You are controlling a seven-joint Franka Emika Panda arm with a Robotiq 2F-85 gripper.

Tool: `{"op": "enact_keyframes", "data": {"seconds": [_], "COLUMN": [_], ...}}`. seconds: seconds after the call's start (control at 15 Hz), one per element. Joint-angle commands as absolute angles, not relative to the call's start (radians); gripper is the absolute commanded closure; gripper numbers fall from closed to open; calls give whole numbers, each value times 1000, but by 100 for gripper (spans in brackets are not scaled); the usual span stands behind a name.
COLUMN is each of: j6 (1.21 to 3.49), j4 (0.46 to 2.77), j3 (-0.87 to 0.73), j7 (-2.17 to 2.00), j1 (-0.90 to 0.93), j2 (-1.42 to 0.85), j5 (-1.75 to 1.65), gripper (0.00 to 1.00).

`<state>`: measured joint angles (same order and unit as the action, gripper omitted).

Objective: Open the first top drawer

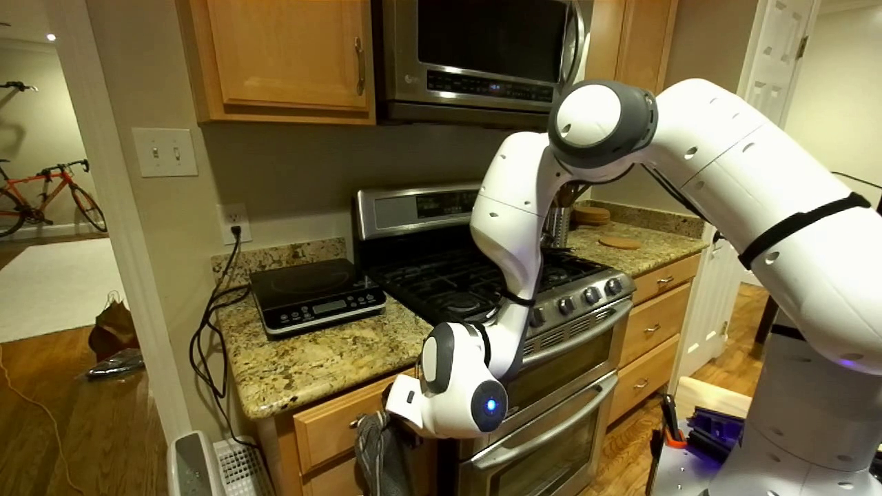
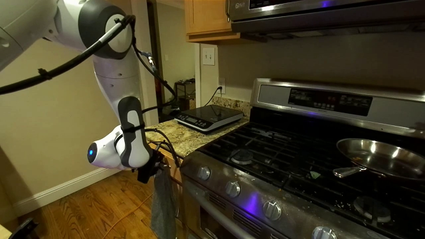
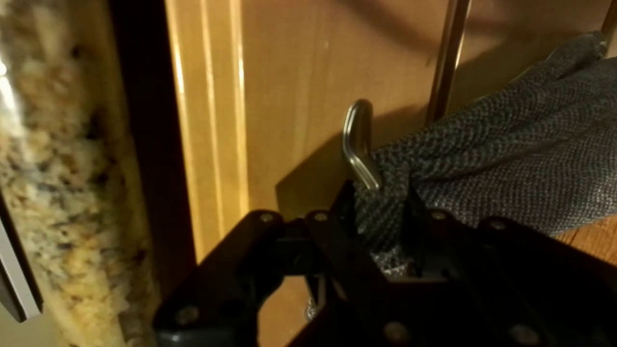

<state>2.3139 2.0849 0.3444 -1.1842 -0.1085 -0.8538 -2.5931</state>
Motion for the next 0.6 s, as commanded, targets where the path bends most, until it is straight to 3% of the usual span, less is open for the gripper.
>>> {"op": "enact_keyframes", "data": {"seconds": [0.0, 0.53], "j6": [2276, 2205], "j4": [2261, 2458], "j3": [373, 421], "j7": [-1262, -1306], "j1": [-72, -25], "j2": [-781, -724], "j5": [-2597, -2582], "gripper": [92, 92]}}
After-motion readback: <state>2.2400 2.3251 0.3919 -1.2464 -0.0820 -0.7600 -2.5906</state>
